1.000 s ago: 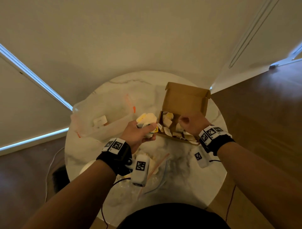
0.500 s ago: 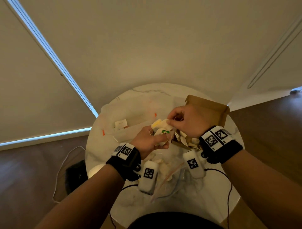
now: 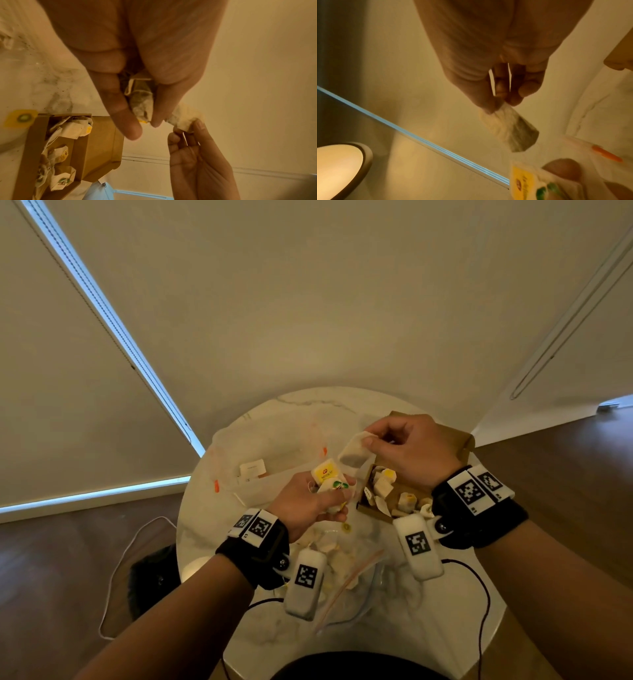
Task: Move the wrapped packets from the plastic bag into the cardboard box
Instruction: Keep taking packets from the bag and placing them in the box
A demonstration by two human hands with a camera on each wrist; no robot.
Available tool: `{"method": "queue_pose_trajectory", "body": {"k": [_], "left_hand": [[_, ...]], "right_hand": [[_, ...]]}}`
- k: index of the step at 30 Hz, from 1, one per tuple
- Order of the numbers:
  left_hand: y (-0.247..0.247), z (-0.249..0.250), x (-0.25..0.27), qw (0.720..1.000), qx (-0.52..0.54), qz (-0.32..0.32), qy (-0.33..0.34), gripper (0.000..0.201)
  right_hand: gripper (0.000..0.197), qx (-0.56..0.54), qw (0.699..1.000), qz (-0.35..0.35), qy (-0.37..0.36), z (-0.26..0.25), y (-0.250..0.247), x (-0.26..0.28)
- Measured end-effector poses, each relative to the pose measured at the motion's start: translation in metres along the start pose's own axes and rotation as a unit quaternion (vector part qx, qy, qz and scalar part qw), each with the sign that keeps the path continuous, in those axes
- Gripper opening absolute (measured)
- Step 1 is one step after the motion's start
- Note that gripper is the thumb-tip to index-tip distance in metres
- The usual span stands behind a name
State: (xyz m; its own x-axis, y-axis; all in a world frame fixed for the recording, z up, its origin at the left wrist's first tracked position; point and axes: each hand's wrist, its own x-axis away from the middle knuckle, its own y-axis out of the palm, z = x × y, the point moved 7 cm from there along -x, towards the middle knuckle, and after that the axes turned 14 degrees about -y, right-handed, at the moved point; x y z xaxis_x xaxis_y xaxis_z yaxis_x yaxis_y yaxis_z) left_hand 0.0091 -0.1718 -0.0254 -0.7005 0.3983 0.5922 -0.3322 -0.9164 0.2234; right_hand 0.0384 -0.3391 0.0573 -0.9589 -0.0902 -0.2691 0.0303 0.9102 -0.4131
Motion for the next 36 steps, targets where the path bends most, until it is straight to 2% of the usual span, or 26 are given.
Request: {"method": "queue_pose_trajectory", "body": {"k": [7, 14, 19, 23, 27, 30, 32, 34, 36], "left_hand": [[-0.017, 0.001, 0.001, 1.000, -0.008, 0.029, -0.004, 0.018], [-0.017, 0.001, 0.007, 0.998, -0.049, -0.033, -0.001, 0.034], [-0.017, -0.003, 0.007, 0.997, -0.075, -0.029, -0.011, 0.029], [-0.019, -0.007, 0.006, 0.996, -0.089, -0.015, -0.019, 0.026], [-0.022, -0.002, 0.003, 0.995, -0.091, 0.020, -0.015, 0.019], [-0.022, 0.007, 0.003, 0.994, -0.107, 0.033, 0.000, 0.016], [-0.021, 0.012, 0.003, 0.990, -0.134, 0.032, 0.003, 0.015], [-0.017, 0.016, 0.004, 0.983, -0.180, 0.021, 0.007, 0.011], [-0.011, 0.019, 0.005, 0.975, -0.224, 0.006, 0.010, 0.010]], "right_hand": [[0.004, -0.048, 0.999, 0.009, 0.010, -0.004, -0.006, 0.000], [0.007, -0.072, 0.992, 0.103, -0.005, -0.007, -0.021, -0.003], [0.009, -0.113, 0.981, 0.158, -0.008, -0.013, -0.031, -0.005], [0.006, -0.123, 0.980, 0.159, -0.005, -0.014, -0.035, -0.006], [0.008, -0.046, 0.995, 0.088, -0.011, -0.007, -0.026, -0.006], [0.004, 0.014, 1.000, -0.014, -0.018, -0.004, -0.009, -0.001], [0.005, 0.040, 0.993, -0.105, -0.022, -0.008, 0.006, 0.002], [0.007, 0.082, 0.976, -0.192, -0.061, -0.017, 0.021, 0.005], [0.008, 0.108, 0.959, -0.240, -0.104, -0.026, 0.035, 0.007]]}}
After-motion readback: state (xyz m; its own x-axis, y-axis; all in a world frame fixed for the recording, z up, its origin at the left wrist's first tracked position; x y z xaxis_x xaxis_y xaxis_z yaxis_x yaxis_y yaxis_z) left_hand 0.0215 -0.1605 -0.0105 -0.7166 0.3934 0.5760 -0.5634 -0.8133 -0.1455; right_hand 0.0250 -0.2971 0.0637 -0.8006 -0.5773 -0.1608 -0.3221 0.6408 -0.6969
